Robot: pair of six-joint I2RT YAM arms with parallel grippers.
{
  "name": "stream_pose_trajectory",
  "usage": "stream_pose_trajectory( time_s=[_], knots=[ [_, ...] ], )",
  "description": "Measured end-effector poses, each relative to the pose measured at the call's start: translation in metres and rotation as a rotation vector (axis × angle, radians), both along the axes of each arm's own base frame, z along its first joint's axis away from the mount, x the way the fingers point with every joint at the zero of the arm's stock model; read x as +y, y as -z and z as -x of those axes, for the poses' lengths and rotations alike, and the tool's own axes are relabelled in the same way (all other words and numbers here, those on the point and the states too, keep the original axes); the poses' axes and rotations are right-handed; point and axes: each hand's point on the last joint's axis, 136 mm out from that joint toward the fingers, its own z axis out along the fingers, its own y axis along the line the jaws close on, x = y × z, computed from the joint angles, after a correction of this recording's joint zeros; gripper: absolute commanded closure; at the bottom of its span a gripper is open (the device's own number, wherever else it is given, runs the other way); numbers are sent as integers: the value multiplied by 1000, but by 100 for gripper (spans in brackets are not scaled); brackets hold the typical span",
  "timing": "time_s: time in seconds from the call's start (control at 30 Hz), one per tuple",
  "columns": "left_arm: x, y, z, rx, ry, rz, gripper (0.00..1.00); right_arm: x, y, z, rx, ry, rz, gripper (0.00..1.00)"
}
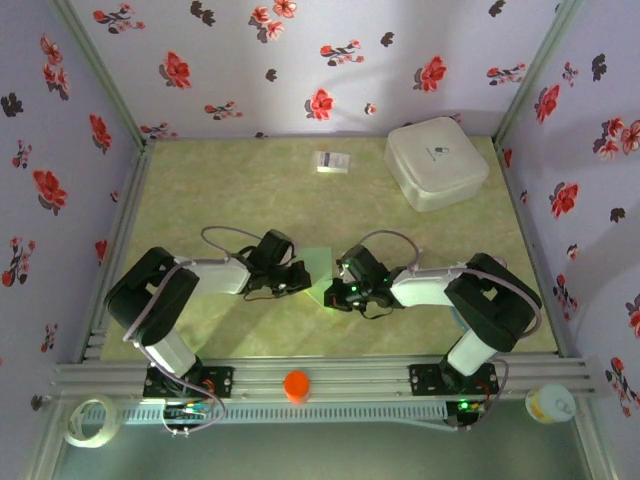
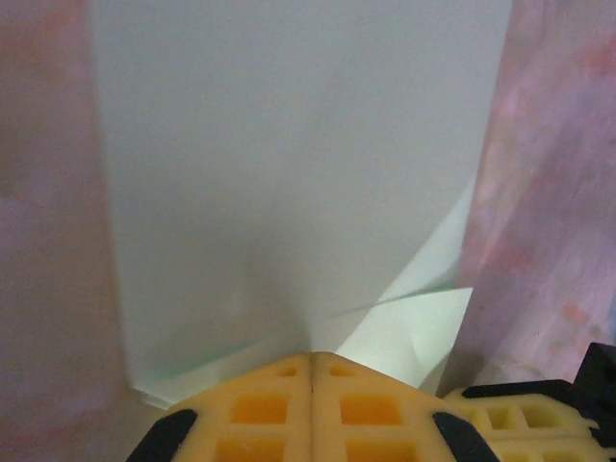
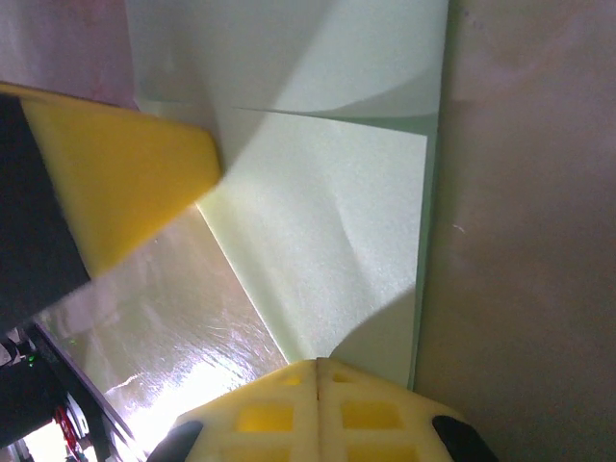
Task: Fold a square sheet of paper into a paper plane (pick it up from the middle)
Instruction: Third fold the triangle at the center of the table.
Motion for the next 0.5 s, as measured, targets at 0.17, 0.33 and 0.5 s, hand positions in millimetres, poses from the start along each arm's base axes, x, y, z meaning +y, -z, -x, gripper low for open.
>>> stream_pose_trajectory(
  time_s=[0.17,0.33,0.5],
  knots=[
    [12,1,-8,13,-12,30,99,1,-1,-1,-10,3,-6,100],
    [30,0,-19,11,-56,31,99,1,-1,-2,-12,4,-6,100],
    [54,-2,-25,1,-117,3,98,0,0,-3,-12,5,-5,100]
  ],
)
